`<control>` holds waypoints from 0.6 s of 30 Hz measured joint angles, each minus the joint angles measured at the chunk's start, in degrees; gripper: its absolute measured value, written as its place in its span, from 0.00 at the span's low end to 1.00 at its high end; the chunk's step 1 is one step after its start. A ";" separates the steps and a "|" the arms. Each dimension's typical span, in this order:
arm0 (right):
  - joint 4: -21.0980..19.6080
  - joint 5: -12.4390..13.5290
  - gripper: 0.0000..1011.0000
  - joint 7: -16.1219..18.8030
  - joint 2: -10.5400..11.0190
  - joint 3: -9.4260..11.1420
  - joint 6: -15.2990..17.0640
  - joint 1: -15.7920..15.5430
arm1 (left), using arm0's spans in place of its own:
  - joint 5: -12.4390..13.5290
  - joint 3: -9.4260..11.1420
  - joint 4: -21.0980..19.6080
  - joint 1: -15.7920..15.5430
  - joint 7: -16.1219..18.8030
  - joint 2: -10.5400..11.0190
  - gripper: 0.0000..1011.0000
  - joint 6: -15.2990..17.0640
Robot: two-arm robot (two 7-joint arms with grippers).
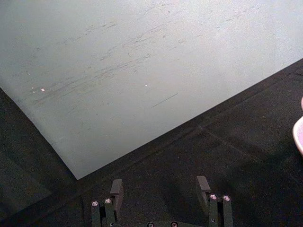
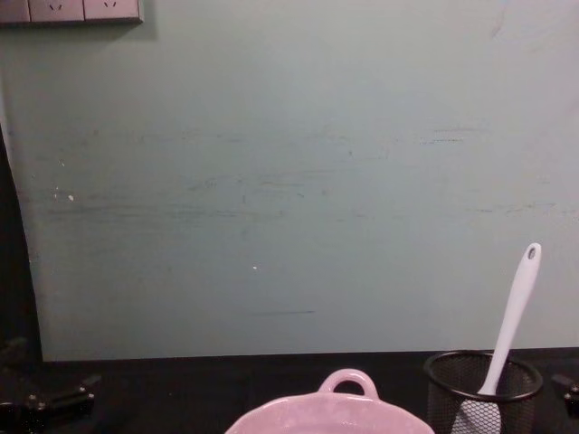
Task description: Use the one hand to pick up the spoon and stir the clear water in the bowl.
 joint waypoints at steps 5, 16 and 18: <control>0.00 0.00 0.99 0.00 0.00 0.00 0.00 0.00 | 0.00 0.00 0.00 0.00 0.00 0.00 1.00 0.00; 0.00 0.00 0.99 0.00 0.00 0.00 0.00 0.00 | 0.00 0.00 0.00 0.00 0.00 0.00 1.00 0.00; 0.00 0.00 0.99 0.00 0.00 0.00 0.00 0.00 | 0.00 0.00 0.00 0.00 0.00 0.00 1.00 0.00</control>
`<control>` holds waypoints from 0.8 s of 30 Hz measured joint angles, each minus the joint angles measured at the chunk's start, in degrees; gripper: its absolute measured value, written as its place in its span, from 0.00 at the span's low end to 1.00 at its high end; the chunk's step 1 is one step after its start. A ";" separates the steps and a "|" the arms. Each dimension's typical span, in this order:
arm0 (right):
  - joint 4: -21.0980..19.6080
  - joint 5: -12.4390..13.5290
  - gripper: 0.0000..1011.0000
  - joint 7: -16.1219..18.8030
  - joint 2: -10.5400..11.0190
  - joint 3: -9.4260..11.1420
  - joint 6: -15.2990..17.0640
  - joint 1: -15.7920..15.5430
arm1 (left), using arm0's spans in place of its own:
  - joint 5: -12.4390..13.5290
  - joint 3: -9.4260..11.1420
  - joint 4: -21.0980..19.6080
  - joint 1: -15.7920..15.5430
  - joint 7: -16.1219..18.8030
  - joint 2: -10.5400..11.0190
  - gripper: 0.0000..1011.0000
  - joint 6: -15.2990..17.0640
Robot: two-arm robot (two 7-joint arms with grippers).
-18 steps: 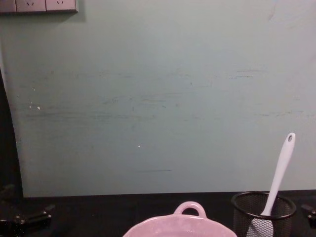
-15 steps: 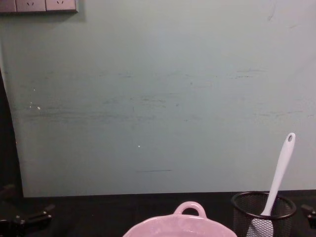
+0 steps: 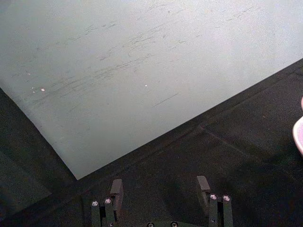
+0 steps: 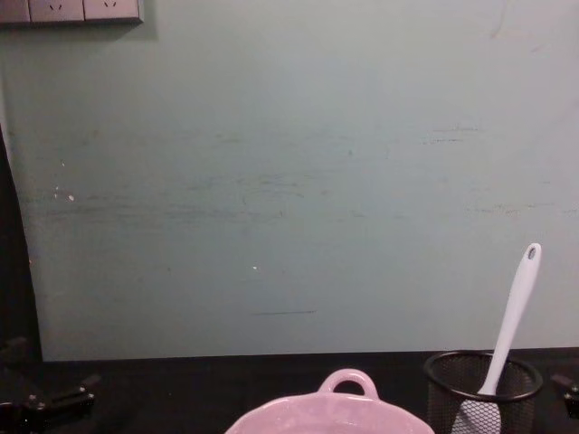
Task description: Use the one hand to pick up the spoon and stir the clear water in the bowl.
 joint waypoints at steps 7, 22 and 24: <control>0.00 0.00 0.99 0.00 0.00 0.00 0.00 0.00 | 0.00 0.00 0.00 0.00 0.00 0.00 1.00 0.00; -1.50 -0.08 0.99 -0.50 0.35 1.32 -0.16 -1.86 | 0.00 0.00 0.00 0.00 0.00 0.00 1.00 0.00; -2.45 0.03 0.99 -0.73 0.65 2.03 -0.36 -2.92 | 0.00 0.00 0.00 0.00 0.00 0.00 1.00 0.00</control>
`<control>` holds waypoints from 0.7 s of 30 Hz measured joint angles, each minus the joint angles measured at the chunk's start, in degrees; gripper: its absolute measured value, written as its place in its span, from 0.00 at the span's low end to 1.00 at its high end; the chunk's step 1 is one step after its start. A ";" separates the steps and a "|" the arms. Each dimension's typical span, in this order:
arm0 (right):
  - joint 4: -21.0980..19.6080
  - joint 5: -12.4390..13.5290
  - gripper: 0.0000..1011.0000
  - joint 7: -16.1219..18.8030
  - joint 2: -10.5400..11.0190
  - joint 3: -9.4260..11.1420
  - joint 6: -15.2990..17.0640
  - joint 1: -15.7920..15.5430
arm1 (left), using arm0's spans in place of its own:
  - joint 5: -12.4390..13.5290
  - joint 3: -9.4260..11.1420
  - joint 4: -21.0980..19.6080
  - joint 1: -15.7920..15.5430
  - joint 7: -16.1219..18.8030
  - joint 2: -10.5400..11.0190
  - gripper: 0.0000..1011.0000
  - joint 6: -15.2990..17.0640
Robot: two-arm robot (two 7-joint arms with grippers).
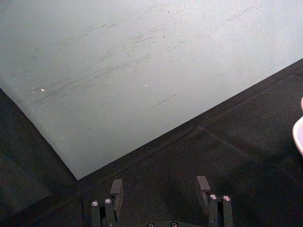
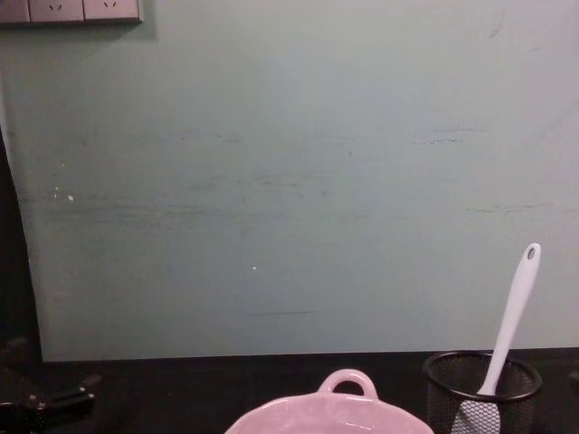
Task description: Use the one hand to pick up the spoon and stir the clear water in the bowl.
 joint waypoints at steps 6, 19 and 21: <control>-6.67 3.60 0.99 0.30 1.76 4.07 -0.25 -5.52 | 0.00 0.00 0.00 0.00 0.00 0.00 1.00 0.00; -2.20 22.19 0.99 16.99 -4.77 7.60 -2.50 -2.22 | 0.00 0.00 0.00 0.00 0.00 0.00 1.00 0.00; -0.40 23.86 0.99 18.73 -6.08 7.81 -2.62 -0.87 | 0.00 0.00 0.00 0.00 0.00 0.00 1.00 0.00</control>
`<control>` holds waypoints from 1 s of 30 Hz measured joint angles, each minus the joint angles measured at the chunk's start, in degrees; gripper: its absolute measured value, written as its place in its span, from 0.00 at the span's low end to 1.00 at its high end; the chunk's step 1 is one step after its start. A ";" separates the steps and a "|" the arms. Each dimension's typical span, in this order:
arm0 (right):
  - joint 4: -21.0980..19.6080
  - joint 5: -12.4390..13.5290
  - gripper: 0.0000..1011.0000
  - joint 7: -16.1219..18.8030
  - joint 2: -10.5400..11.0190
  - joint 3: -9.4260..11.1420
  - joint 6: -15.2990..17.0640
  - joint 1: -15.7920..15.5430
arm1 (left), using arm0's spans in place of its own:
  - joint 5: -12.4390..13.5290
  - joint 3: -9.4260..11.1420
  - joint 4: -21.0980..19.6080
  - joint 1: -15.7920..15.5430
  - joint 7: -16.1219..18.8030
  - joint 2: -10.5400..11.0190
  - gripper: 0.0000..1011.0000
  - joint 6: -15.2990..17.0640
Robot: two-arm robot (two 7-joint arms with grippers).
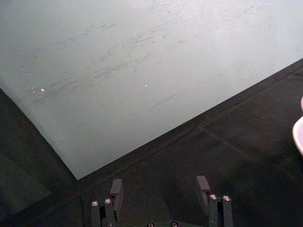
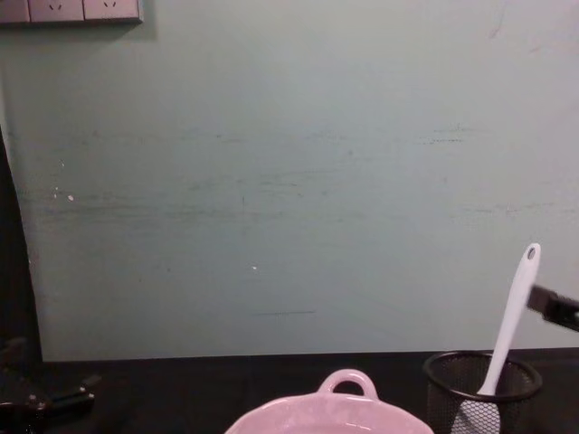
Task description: Use the one hand to pick up the spoon and stir the clear water in the bowl.
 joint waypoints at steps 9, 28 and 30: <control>8.56 7.59 0.99 7.31 -5.70 1.59 2.39 6.48 | 0.00 0.00 0.00 0.00 0.00 0.00 1.00 0.00; 15.79 12.85 0.71 12.95 -8.66 3.26 7.42 11.39 | 0.00 0.00 0.00 0.00 0.00 0.00 1.00 0.00; 15.93 13.05 0.65 13.27 -8.73 3.20 7.47 11.56 | 0.00 0.00 0.00 0.00 0.00 0.00 1.00 0.00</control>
